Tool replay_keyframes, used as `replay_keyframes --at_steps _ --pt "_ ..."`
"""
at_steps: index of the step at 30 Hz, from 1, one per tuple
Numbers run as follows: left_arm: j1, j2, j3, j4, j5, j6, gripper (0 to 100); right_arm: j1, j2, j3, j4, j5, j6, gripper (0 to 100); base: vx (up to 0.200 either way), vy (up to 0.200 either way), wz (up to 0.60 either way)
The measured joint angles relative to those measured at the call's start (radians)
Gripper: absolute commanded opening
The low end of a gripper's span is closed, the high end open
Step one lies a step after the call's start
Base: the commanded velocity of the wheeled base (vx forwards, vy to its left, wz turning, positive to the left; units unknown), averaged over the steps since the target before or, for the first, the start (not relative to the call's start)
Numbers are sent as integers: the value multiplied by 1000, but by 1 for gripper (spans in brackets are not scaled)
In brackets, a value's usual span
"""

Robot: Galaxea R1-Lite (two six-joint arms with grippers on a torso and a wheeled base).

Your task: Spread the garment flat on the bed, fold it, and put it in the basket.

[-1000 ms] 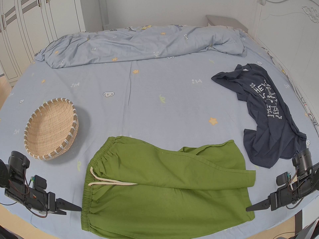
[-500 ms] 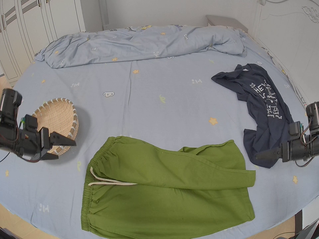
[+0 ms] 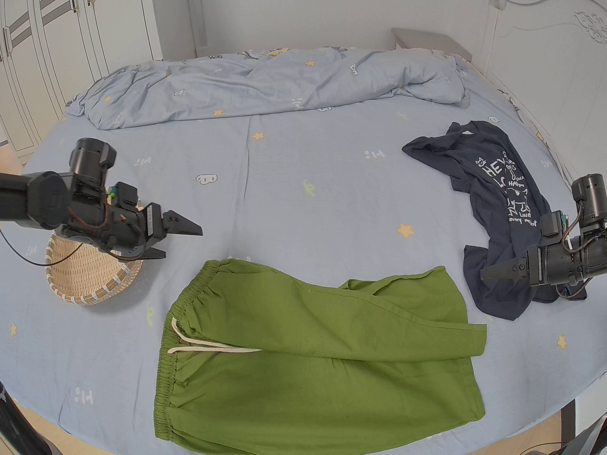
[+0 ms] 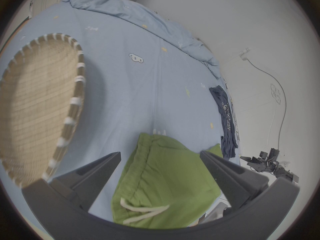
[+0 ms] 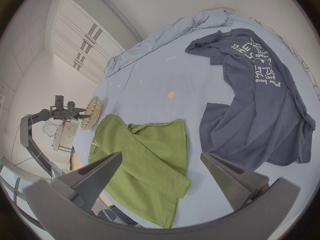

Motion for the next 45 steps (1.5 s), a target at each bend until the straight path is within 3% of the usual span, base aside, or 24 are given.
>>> replay_keyframes --at_steps 8,21,22,37,45 --pt "-37 183 -55 -86 3 -11 100 2 15 6 0 0 0 100 0 0 0" --pt "-51 284 -79 -121 3 -15 100 17 17 11 1 0 3 100 0 0 0" --pt "-53 287 -80 -122 3 -15 0 17 18 11 1 0 3 100 0 0 0" --pt "-63 304 -80 -120 3 -27 0 17 19 26 -1 -1 3 100 0 0 0" --pt "-56 222 -43 -119 7 -39 0 6 11 105 0 -2 3 100 0 0 0"
